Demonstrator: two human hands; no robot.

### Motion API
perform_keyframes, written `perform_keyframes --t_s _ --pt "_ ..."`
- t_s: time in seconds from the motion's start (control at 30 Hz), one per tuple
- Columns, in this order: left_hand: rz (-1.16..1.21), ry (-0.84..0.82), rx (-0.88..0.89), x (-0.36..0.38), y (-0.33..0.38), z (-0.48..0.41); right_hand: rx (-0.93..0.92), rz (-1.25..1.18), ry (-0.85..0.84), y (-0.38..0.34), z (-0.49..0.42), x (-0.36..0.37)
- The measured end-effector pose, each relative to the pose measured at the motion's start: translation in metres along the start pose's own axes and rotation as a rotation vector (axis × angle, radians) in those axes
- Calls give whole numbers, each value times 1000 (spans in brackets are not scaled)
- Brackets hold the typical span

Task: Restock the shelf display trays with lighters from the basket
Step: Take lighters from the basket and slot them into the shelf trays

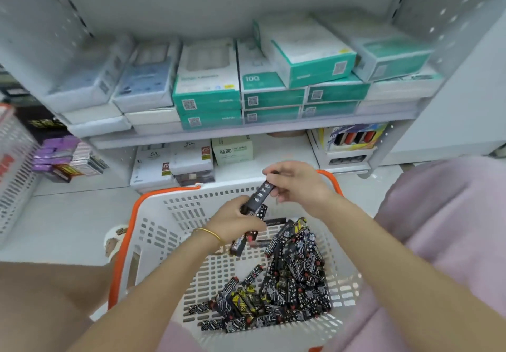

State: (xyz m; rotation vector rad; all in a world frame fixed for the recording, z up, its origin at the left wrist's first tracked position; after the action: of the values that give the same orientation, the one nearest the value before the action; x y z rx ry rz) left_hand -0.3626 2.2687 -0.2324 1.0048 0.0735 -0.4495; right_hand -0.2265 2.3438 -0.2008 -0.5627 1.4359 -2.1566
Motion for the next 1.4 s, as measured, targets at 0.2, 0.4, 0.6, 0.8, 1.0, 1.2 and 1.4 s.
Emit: perform_keyframes --t_s 0.2,0.4,0.6,0.8,1.0,1.2,1.4 --pt "247 0 99 -20 78 29 -162 87 -4 -79 49 -23" --pt "437 -56 188 -16 167 41 -369 7 -13 -166 101 -49" --pt "531 -144 301 -6 278 54 -693 121 400 -261 144 -91" --pt "630 -190 306 -4 347 49 -800 519 825 -333 134 -150" --pt "650 -165 381 -16 383 37 -567 980 965 -357 73 -189" --pt "614 -156 412 -27 396 28 -446 913 905 -353 48 -204" --pt "611 -162 443 -35 397 25 -403 1027 826 -353 47 -207"
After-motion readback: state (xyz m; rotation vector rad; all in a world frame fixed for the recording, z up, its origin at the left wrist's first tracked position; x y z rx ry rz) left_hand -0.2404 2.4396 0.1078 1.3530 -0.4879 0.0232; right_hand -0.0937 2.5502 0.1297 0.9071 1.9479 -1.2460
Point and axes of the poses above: each hand's wrist, its own z-axis away from the middle knuckle, its own x-axis out of the palm, y = z × x, the point moved 3 cm from there along -z, towards the middle knuckle, and after that the axes turned 9 degrees about -y, right-handed, at the moved point
